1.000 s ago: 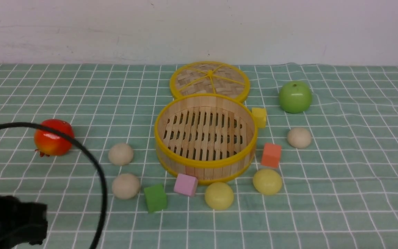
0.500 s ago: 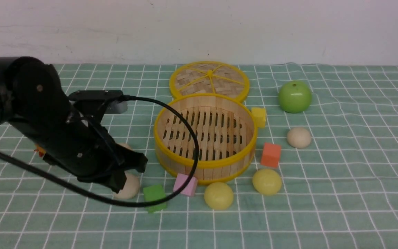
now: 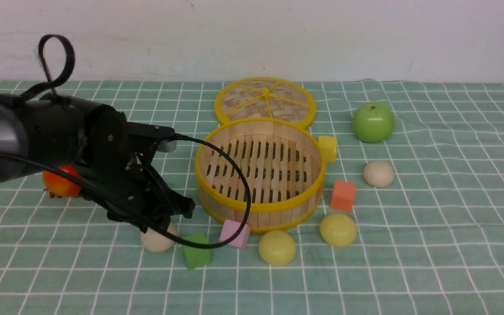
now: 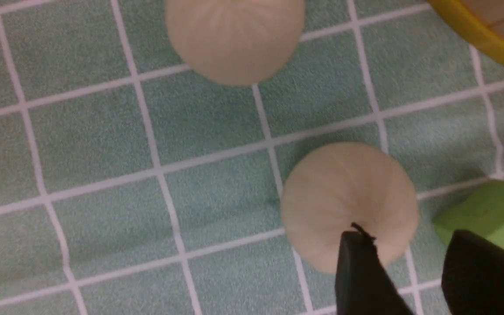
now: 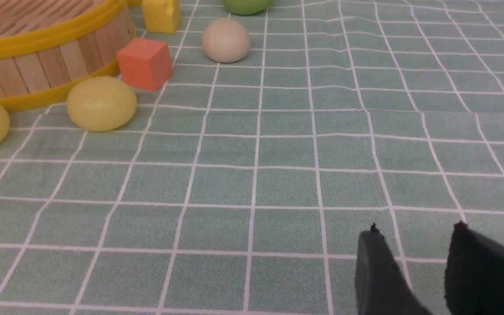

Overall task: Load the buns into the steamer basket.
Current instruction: Use the left arm to grab a steamed stuffed bun, then use the left arm to put the steamed stuffed bun into the steamer

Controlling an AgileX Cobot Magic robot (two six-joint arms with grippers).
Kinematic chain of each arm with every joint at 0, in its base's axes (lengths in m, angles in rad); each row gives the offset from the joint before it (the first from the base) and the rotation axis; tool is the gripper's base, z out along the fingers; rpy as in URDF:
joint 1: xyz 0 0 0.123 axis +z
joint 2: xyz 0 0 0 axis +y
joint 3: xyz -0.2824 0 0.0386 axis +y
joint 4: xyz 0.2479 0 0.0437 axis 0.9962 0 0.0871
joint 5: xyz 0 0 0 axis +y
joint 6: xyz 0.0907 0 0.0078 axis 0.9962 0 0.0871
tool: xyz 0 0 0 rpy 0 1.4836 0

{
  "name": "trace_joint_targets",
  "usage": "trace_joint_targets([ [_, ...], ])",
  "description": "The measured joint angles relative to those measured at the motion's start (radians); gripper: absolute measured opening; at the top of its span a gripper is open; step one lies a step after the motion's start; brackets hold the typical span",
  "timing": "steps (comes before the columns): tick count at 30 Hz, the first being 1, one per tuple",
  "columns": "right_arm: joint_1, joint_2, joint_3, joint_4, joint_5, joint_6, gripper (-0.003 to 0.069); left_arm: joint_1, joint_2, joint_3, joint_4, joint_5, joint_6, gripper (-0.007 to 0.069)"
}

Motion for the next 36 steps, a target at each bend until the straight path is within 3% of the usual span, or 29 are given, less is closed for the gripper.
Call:
trace_joint_targets([
  [7,0.0,0.0,0.0,-0.006,0.0,0.0,0.024,0.0,0.06,-0.001,0.033,-0.042,-0.001,0.0272],
  [11,0.0,0.0,0.0,0.001,0.0,0.0,0.024,0.0,0.07,-0.002,0.042,-0.054,-0.014,0.0154],
  [13,0.0,0.0,0.0,0.001,0.0,0.0,0.024,0.0,0.07,-0.002,0.042,-0.056,-0.019,0.0042],
  [16,0.0,0.0,0.0,0.001,0.0,0.0,0.024,0.0,0.065,-0.002,0.043,-0.053,-0.019,-0.0007],
  [20,0.0,0.0,0.0,0.001,0.0,0.0,0.024,-0.012,-0.006,-0.002,0.013,-0.025,-0.01,-0.0007],
  [27,0.0,0.0,0.0,0.001,0.0,0.0,0.024,-0.113,-0.131,-0.127,-0.101,-0.045,0.148,-0.0007],
  [32,0.0,0.0,0.0,-0.006,0.0,0.0,0.024,-0.137,-0.019,-0.285,-0.226,-0.06,0.249,-0.0007],
  [36,0.0,0.0,0.0,-0.006,0.0,0.0,0.024,-0.137,0.101,-0.401,-0.25,-0.061,0.264,-0.0007],
])
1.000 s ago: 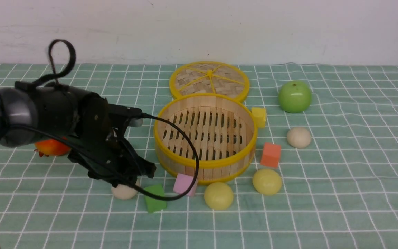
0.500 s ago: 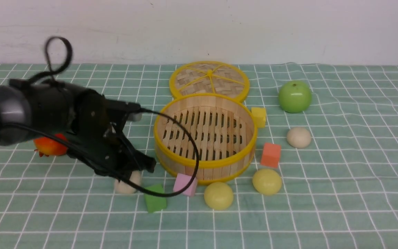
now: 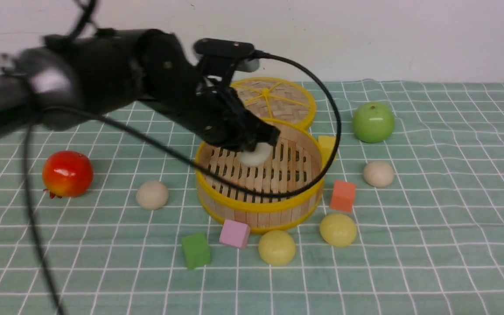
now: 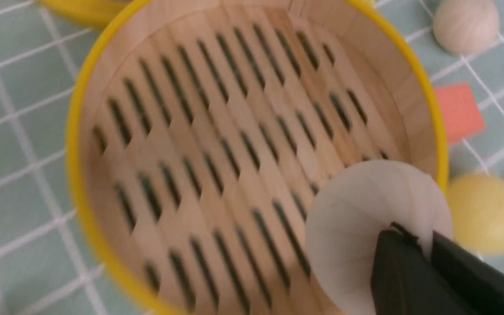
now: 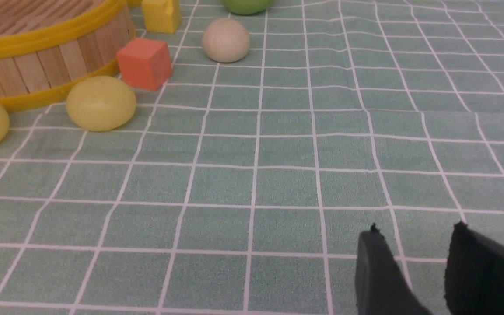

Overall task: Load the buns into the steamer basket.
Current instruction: Use the left arm to put the steamed stuffed bun into the steamer

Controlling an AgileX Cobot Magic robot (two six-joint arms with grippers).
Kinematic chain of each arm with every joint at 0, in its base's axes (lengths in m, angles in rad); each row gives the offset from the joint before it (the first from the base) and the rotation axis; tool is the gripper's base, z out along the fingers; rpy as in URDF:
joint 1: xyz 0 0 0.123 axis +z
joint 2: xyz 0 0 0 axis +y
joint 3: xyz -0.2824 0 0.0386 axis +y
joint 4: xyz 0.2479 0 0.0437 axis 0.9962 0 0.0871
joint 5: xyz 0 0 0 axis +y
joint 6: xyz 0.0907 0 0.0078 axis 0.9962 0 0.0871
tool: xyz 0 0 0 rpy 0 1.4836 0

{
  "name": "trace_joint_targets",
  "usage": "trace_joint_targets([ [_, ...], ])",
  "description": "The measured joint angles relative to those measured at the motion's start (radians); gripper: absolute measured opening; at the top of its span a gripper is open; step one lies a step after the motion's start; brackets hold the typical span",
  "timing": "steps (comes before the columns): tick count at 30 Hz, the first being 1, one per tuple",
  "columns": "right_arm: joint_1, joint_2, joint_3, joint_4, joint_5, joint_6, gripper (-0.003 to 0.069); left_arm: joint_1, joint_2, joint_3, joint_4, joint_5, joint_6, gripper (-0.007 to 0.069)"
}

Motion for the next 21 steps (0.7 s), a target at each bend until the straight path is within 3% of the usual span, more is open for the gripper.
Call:
trace_joint_targets([
  [5,0.0,0.0,0.0,0.0,0.0,0.0,0.024,0.0,0.207,-0.215,-0.003,0.024,0.004,-0.0007],
  [15,0.0,0.0,0.0,0.0,0.0,0.0,0.024,0.0,0.433,-0.419,0.003,-0.041,0.004,0.001],
  [19,0.0,0.0,0.0,0.0,0.0,0.0,0.024,0.0,0.458,-0.428,0.008,-0.043,0.004,0.0074],
  [21,0.0,0.0,0.0,0.0,0.0,0.0,0.024,0.0,0.451,-0.428,0.007,-0.043,0.004,0.0181],
])
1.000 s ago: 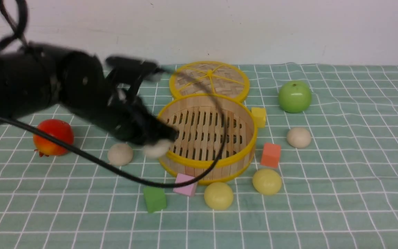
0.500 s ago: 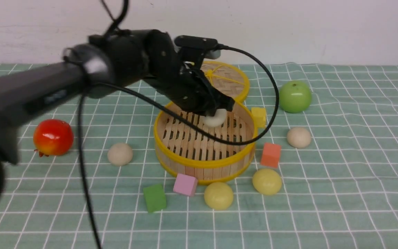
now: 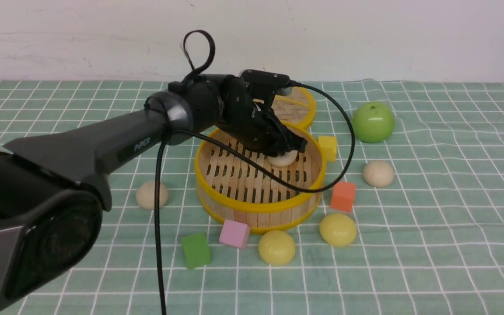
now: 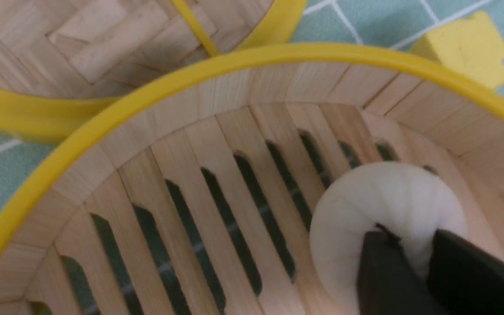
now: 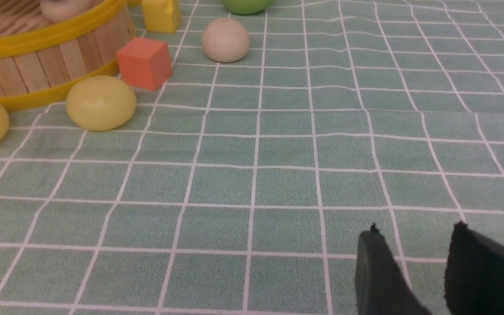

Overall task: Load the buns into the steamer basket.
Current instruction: Use the left arm to put the steamed stuffed bun into the steamer, then use the left arm to grab a steamed stuffed bun

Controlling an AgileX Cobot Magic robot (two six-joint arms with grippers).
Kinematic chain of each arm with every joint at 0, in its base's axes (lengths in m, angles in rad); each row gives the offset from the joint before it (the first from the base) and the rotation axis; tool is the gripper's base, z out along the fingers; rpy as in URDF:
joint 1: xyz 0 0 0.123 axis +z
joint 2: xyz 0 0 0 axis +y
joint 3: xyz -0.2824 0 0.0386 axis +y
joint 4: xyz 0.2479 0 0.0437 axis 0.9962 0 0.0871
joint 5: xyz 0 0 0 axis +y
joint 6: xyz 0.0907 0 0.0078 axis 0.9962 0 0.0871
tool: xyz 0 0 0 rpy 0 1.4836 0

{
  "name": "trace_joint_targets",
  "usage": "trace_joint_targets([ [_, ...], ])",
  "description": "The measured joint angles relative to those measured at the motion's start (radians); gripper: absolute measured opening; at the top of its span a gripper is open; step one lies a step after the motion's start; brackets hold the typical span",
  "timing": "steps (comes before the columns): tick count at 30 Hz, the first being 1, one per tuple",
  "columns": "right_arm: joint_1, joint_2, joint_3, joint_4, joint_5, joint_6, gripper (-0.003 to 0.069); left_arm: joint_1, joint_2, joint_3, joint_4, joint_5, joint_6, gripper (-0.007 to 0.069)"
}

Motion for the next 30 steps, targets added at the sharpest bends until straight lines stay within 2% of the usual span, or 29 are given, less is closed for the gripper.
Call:
trace_joint_targets([
  [5,0.0,0.0,0.0,0.0,0.0,0.0,0.024,0.0,-0.095,0.0,-0.005,0.099,-0.003,0.0412],
  [8,0.0,0.0,0.0,0.0,0.0,0.0,0.024,0.0,-0.202,0.0,0.017,0.221,-0.027,0.0436],
  [10,0.0,0.0,0.0,0.0,0.0,0.0,0.024,0.001,-0.265,0.01,0.031,0.298,-0.065,0.0405],
  [11,0.0,0.0,0.0,0.0,0.0,0.0,0.024,0.005,-0.347,0.048,0.048,0.354,-0.091,0.0339],
  [12,0.0,0.0,0.0,0.0,0.0,0.0,0.024,0.006,-0.355,0.055,0.051,0.354,-0.091,0.0328],
  [13,0.0,0.0,0.0,0.0,0.0,0.0,0.024,0.013,-0.412,0.116,0.076,0.38,-0.101,0.025],
  [17,0.0,0.0,0.0,0.0,0.0,0.0,0.024,0.062,-0.527,0.365,0.149,0.399,-0.108,0.0015],
  [18,0.0,0.0,0.0,0.0,0.0,0.0,0.024,0.083,-0.536,0.408,0.159,0.396,-0.108,-0.0011],
  [21,0.0,0.0,0.0,0.0,0.0,0.0,0.024,0.131,-0.542,0.495,0.171,0.383,-0.109,-0.0014],
  [26,0.0,0.0,0.0,0.0,0.0,0.0,0.024,0.271,-0.502,0.538,0.147,0.336,-0.145,-0.0014],
  [30,0.0,0.0,0.0,0.0,0.0,0.0,0.024,0.303,-0.469,0.538,0.136,0.254,-0.131,0.001],
])
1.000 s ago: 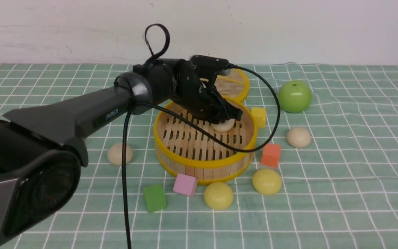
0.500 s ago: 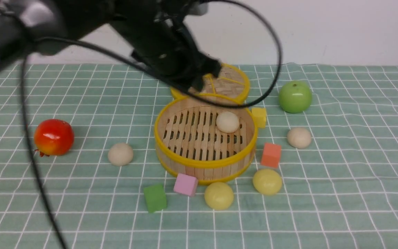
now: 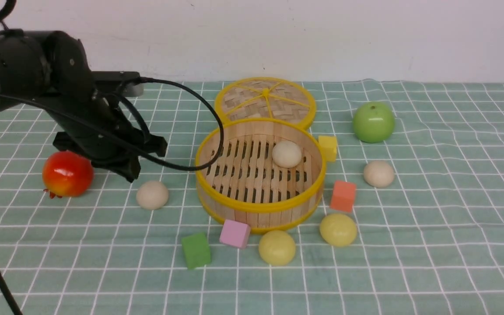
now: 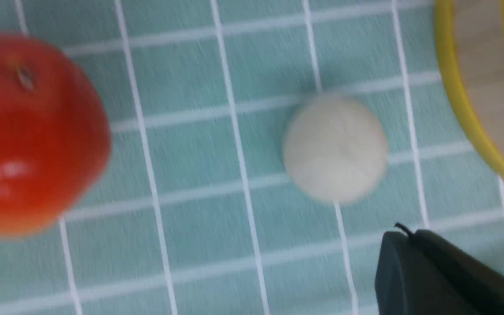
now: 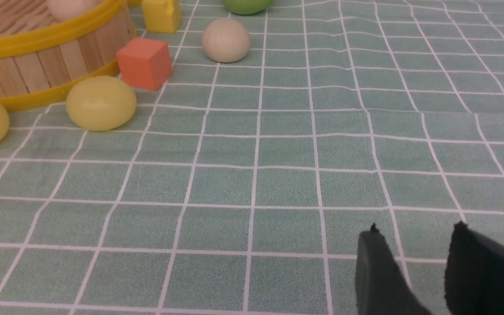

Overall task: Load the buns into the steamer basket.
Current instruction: Use the left arm to grab a steamed stuffed bun, then use the left arm to put the steamed stuffed bun into the steamer

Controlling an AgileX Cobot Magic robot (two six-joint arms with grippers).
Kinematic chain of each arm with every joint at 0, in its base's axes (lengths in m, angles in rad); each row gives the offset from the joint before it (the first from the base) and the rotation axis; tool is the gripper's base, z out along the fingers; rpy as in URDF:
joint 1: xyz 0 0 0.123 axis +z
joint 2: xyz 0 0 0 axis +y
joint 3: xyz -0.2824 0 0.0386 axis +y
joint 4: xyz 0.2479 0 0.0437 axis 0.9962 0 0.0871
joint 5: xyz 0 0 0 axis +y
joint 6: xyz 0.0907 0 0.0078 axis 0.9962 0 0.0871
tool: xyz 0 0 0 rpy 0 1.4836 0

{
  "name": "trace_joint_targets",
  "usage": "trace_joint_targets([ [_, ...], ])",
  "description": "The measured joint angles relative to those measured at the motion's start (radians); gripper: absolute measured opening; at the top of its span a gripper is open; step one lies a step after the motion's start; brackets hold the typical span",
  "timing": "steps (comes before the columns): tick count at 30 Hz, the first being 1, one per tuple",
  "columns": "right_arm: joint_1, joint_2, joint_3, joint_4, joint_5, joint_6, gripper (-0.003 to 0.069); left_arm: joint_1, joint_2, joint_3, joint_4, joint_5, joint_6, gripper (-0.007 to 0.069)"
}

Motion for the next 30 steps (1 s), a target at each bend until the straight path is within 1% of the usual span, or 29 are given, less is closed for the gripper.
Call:
trace_joint_targets([
  [3,0.0,0.0,0.0,0.0,0.0,0.0,0.024,0.0,0.035,0.0,-0.011,-0.059,0.018,0.0085],
  [4,0.0,0.0,0.0,0.0,0.0,0.0,0.024,0.0,0.036,0.0,-0.01,-0.062,0.017,0.0091],
  [5,0.0,0.0,0.0,0.0,0.0,0.0,0.024,0.0,0.053,0.0,-0.012,-0.085,0.02,0.0134],
  [6,0.0,0.0,0.0,0.0,0.0,0.0,0.024,0.0,0.06,0.0,-0.012,-0.096,0.02,0.0153],
  [7,0.0,0.0,0.0,0.0,0.0,0.0,0.024,0.0,0.077,0.0,-0.008,-0.121,0.021,0.0196],
  [9,0.0,0.0,0.0,0.0,0.0,0.0,0.024,0.0,0.103,0.0,0.001,-0.155,0.022,0.0247],
  [12,0.0,0.0,0.0,0.0,0.0,0.0,0.024,0.0,0.134,0.0,0.003,-0.194,0.024,0.028],
  [15,0.0,0.0,0.0,0.0,0.0,0.0,0.024,0.0,0.164,0.0,0.003,-0.215,0.024,0.0285],
  [19,0.0,0.0,0.0,0.0,0.0,0.0,0.024,0.0,0.183,0.0,0.003,-0.222,0.024,0.0273],
  [22,0.0,0.0,0.0,0.0,0.0,0.0,0.024,0.0,0.187,-0.001,0.003,-0.226,0.024,0.0244],
  [23,0.0,0.0,0.0,0.0,0.0,0.0,0.024,0.0,0.187,-0.001,0.0,-0.223,0.024,0.0209],
  [24,0.0,0.0,0.0,0.0,0.0,0.0,0.024,0.0,0.187,-0.001,-0.002,-0.219,0.024,0.019],
  [25,0.0,0.0,0.0,0.0,0.0,0.0,0.024,0.0,0.185,-0.002,-0.005,-0.212,0.024,0.015],
  [26,0.0,0.0,0.0,0.0,0.0,0.0,0.024,0.0,0.181,-0.002,-0.01,-0.201,0.024,0.0078],
  [27,0.0,0.0,0.0,0.0,0.0,0.0,0.024,-0.002,0.171,-0.002,-0.014,-0.189,0.024,0.0029],
  [29,0.0,0.0,0.0,0.0,0.0,0.0,0.024,-0.008,0.145,-0.004,-0.02,-0.155,0.024,-0.0006],
  [30,0.0,0.0,0.0,0.0,0.0,0.0,0.024,-0.007,0.142,-0.005,-0.021,-0.155,0.024,-0.0007],
])
